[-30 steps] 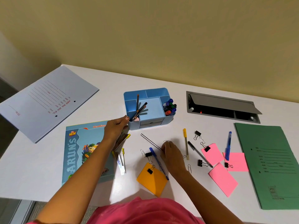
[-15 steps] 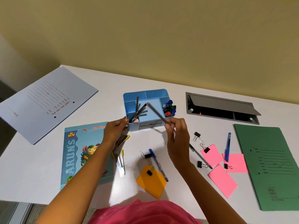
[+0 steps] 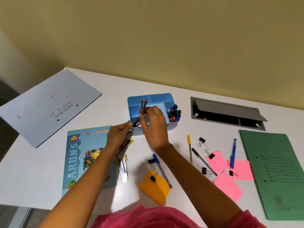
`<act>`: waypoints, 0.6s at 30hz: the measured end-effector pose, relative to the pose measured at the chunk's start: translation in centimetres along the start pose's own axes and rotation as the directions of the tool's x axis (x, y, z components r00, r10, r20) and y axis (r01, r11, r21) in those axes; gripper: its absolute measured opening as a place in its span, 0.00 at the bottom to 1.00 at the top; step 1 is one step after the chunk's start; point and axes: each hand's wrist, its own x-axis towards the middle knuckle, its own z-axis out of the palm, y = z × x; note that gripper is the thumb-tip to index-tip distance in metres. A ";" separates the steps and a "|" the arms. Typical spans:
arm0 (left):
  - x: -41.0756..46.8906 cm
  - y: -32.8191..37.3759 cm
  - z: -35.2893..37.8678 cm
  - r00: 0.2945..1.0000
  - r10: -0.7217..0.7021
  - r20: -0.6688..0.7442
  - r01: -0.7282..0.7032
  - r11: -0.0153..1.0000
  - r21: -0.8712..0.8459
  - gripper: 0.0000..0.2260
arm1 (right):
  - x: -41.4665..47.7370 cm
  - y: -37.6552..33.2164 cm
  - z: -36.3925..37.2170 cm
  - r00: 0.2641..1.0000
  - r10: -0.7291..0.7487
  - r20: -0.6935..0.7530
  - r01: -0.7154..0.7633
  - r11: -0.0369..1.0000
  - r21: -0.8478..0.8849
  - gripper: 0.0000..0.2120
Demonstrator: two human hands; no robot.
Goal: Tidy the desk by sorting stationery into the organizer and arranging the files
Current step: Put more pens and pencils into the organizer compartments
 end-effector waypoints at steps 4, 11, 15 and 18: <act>0.0 0.1 0.0 1.000 0.003 0.000 -0.003 1.000 0.016 0.16 | 0.4 -0.1 0.0 0.999 0.027 0.020 -0.028 0.999 0.035 0.10; -0.1 0.2 0.4 1.000 0.008 -0.018 -0.008 0.999 0.037 0.17 | -0.2 0.7 -0.1 0.992 0.120 -0.048 -0.109 0.976 0.190 0.13; -0.1 0.1 0.2 1.000 0.002 -0.004 -0.002 1.000 0.031 0.17 | -0.7 1.4 0.3 0.989 0.148 -0.005 -0.139 0.940 0.313 0.14; 0.1 -0.1 0.1 1.000 -0.008 0.004 0.008 1.000 0.000 0.14 | -0.4 1.3 -0.2 0.987 0.158 -0.040 -0.138 0.940 0.312 0.08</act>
